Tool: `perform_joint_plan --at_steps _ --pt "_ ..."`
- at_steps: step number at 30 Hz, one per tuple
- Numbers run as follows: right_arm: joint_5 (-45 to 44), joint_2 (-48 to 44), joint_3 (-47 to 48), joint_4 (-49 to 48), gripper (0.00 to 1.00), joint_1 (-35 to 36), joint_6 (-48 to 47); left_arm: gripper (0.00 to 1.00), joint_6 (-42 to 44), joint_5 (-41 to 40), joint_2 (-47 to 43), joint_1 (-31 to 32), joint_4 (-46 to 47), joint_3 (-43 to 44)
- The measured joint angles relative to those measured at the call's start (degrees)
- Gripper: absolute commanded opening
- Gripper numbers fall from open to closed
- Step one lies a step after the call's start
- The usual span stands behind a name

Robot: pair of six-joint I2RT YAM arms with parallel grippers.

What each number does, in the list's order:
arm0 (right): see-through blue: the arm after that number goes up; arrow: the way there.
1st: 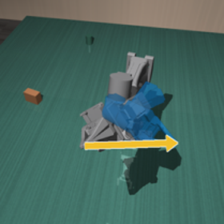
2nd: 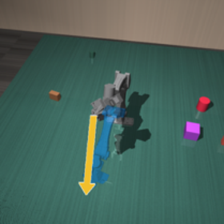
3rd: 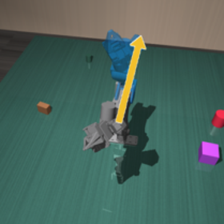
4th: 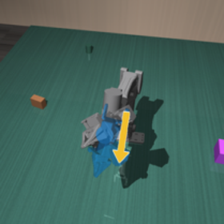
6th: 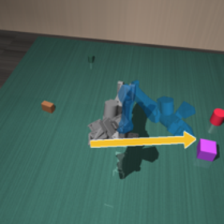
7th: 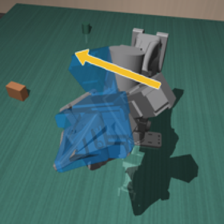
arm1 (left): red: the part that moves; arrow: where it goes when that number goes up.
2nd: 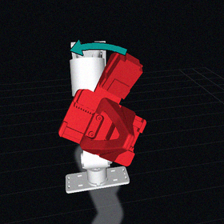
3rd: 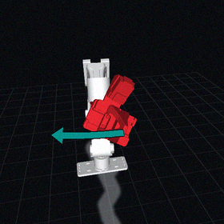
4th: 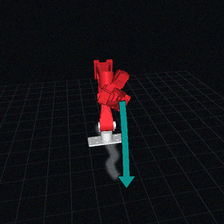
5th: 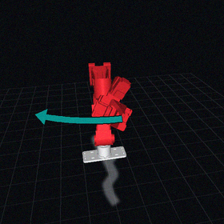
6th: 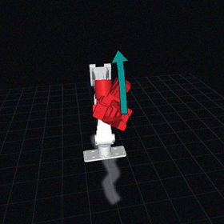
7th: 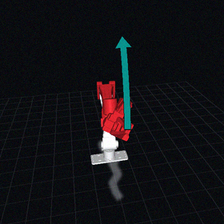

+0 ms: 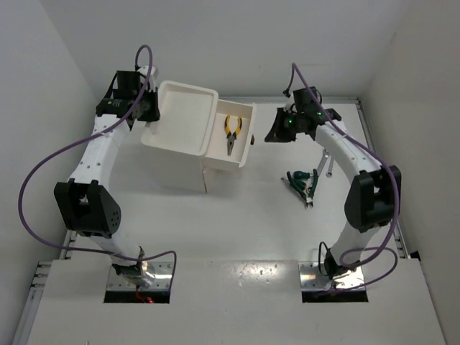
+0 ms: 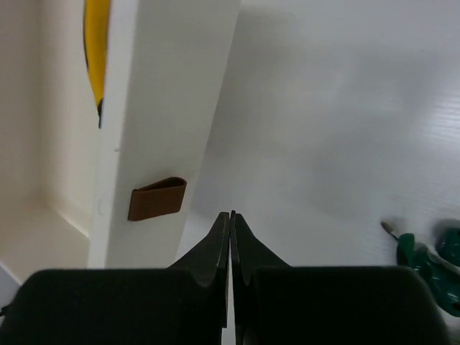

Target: Sort the tools into containers

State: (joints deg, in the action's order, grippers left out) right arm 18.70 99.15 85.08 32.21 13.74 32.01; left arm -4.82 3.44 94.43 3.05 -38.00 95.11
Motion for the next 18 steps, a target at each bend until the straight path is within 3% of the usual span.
perform_joint_plan --at_steps 18 --pt "14.8 7.6 -0.2 -12.3 0.00 1.2 11.2 0.00 0.1 0.8 -0.3 0.2 0.9 -0.8"
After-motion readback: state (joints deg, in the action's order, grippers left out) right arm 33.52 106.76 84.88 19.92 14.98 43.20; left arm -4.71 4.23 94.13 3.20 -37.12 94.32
